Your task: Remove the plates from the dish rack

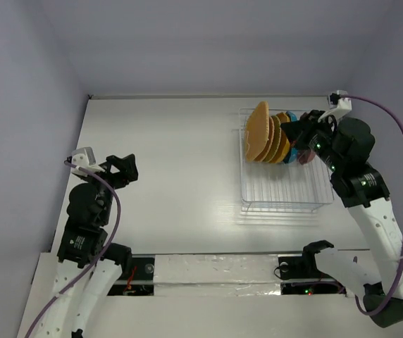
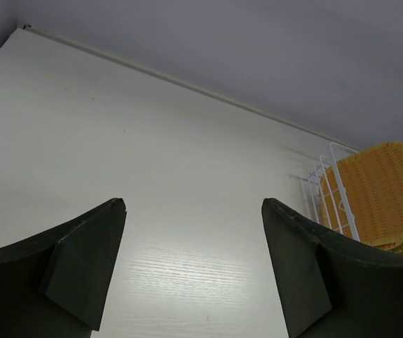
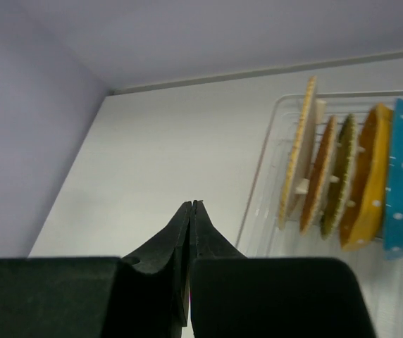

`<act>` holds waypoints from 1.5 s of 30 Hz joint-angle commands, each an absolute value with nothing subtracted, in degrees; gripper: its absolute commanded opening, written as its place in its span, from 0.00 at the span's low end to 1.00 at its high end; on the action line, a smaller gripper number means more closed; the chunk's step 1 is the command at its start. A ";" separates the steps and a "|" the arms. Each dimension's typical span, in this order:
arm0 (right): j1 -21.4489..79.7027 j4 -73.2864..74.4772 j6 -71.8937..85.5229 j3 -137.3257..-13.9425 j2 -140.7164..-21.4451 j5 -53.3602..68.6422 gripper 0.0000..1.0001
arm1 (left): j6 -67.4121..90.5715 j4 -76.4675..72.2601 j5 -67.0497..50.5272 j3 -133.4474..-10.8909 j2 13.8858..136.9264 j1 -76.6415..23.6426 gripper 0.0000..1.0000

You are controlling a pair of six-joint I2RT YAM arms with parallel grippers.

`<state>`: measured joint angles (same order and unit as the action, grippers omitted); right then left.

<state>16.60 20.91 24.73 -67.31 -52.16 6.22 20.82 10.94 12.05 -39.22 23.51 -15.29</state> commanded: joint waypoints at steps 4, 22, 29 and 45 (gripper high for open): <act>17.23 30.05 22.06 -73.91 -55.10 -4.83 0.00 | 20.30 7.82 11.87 -38.58 21.45 -16.44 0.76; 18.98 26.72 19.52 -78.66 -75.48 -12.03 0.64 | 21.27 6.50 11.87 -37.44 22.50 -17.58 0.01; 18.98 27.42 18.19 -84.45 -87.34 -14.32 0.55 | 21.27 6.24 11.87 -37.27 23.03 -17.58 0.55; 20.29 32.60 16.70 -95.09 -86.40 -19.95 0.00 | 21.36 6.15 11.87 -37.09 23.47 -17.58 0.74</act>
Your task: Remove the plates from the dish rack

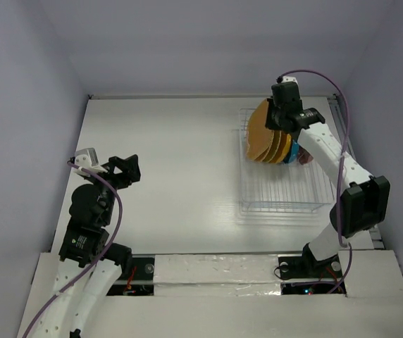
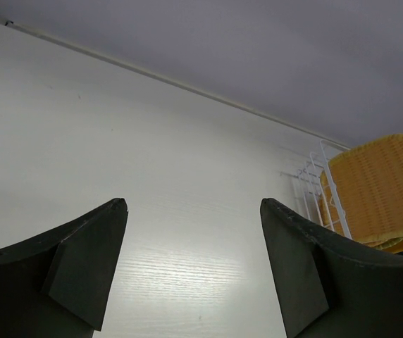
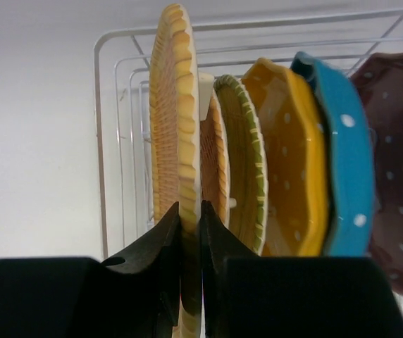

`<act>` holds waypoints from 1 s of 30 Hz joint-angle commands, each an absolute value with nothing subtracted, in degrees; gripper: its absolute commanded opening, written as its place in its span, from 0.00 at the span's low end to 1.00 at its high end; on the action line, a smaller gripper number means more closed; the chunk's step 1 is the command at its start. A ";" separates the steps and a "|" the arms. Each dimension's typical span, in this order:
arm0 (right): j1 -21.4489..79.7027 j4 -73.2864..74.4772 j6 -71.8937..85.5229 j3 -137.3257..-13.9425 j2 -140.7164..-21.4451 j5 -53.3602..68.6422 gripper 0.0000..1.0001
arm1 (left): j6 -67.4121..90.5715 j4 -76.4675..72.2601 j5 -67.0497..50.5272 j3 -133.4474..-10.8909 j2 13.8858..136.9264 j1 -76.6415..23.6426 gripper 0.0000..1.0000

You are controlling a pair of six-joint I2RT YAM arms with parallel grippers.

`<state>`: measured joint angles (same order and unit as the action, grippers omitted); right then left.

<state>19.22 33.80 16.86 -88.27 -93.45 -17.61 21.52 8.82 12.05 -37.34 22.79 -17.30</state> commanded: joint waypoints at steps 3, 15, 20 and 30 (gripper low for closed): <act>21.61 34.19 16.00 -98.52 -83.15 -21.27 0.00 | 21.45 6.15 11.87 -37.00 23.55 -17.58 0.74; 34.00 11.12 29.07 -91.67 -83.13 -5.64 0.00 | 21.62 6.33 11.87 -37.09 23.82 -17.58 0.73; 39.63 -1.65 41.10 -97.28 -99.56 0.34 0.00 | 21.71 6.50 11.87 -37.00 23.91 -17.05 0.73; 43.33 -2.98 54.48 -117.94 -127.69 1.31 0.00 | 21.71 6.50 11.87 -37.00 23.03 -17.05 0.73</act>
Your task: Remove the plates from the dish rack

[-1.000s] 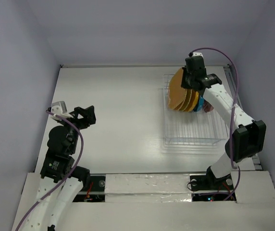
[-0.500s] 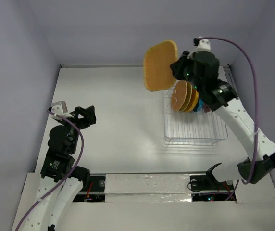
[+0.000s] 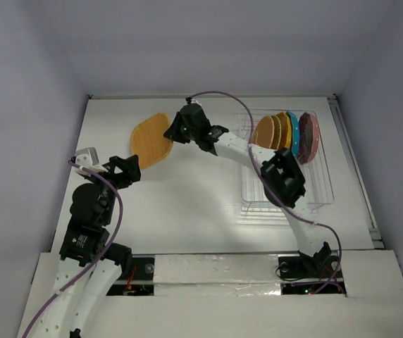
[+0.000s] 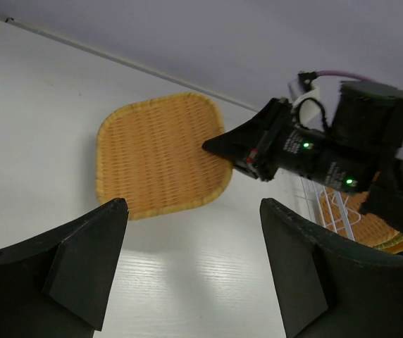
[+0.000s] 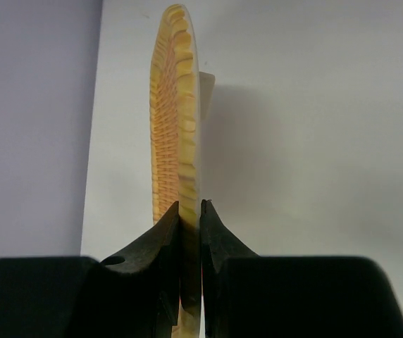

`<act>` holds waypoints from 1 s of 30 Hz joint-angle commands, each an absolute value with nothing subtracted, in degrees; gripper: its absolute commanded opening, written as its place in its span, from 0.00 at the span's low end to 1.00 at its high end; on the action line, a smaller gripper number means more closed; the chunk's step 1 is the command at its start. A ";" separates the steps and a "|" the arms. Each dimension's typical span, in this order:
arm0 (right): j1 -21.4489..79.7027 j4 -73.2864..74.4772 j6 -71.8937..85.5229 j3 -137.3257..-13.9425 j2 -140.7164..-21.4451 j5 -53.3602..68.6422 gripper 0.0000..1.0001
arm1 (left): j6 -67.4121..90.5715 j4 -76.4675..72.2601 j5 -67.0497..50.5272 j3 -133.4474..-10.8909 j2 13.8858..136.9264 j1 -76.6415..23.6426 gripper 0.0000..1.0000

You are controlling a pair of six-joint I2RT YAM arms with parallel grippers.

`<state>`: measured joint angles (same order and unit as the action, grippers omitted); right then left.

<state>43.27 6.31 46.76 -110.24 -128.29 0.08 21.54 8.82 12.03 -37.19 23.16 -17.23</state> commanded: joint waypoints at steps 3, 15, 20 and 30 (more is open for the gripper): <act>43.85 -3.08 57.91 -120.84 -133.13 3.69 0.00 | 21.80 6.42 11.87 -37.00 23.20 -17.05 0.73; 45.09 -1.94 60.38 -114.61 -136.14 5.63 0.65 | 21.71 6.33 11.87 -36.83 23.20 -17.05 0.73; 45.09 3.77 56.27 -116.45 -136.93 5.63 0.94 | 21.71 6.24 11.87 -36.83 23.73 -17.05 0.72; 45.09 17.03 42.64 -114.70 -129.56 -13.35 1.00 | 21.71 5.98 11.87 -36.83 24.70 -17.05 0.68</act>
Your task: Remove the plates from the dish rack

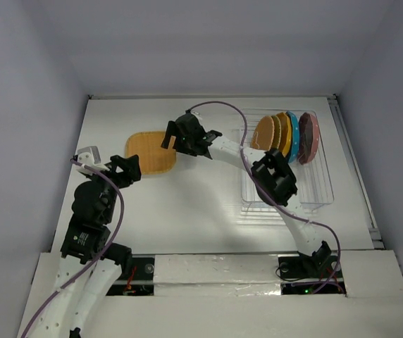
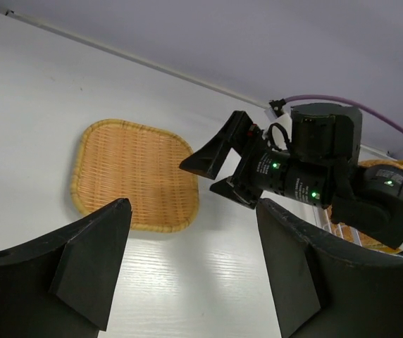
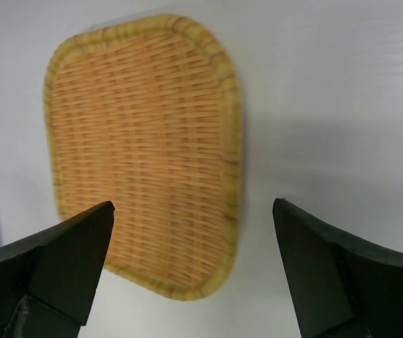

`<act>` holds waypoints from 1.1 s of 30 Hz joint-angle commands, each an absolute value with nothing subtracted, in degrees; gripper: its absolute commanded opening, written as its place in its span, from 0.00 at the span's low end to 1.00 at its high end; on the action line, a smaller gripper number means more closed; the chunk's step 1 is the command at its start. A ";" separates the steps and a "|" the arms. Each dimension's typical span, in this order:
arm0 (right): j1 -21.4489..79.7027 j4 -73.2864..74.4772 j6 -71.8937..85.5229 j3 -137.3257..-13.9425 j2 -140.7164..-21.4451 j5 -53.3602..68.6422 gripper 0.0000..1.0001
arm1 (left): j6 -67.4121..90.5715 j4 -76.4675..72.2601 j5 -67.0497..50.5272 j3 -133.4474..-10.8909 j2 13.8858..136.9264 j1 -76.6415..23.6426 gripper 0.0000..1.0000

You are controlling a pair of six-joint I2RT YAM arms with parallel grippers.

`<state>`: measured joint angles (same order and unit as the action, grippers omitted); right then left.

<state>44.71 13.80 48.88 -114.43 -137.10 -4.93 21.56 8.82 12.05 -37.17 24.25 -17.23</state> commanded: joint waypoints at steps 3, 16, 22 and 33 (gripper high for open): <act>45.09 19.24 38.60 -114.43 -126.31 -15.38 0.97 | 21.62 5.98 11.87 -36.83 24.70 -17.05 0.68; 34.64 28.82 18.99 -87.90 -87.22 -32.17 0.02 | 20.30 5.10 11.87 -36.12 24.96 -17.05 0.00; 26.29 32.96 16.17 -84.38 -82.18 -30.67 0.42 | 20.48 5.36 11.87 -36.21 25.66 -17.05 0.05; 21.27 30.24 15.21 -82.62 -89.55 -27.33 0.40 | 20.57 5.54 11.87 -36.21 26.19 -17.05 0.15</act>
<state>22.83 31.11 16.32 -82.02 -88.18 -27.83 21.04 8.34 12.05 -36.34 25.69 -17.23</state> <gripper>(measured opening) 0.405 0.152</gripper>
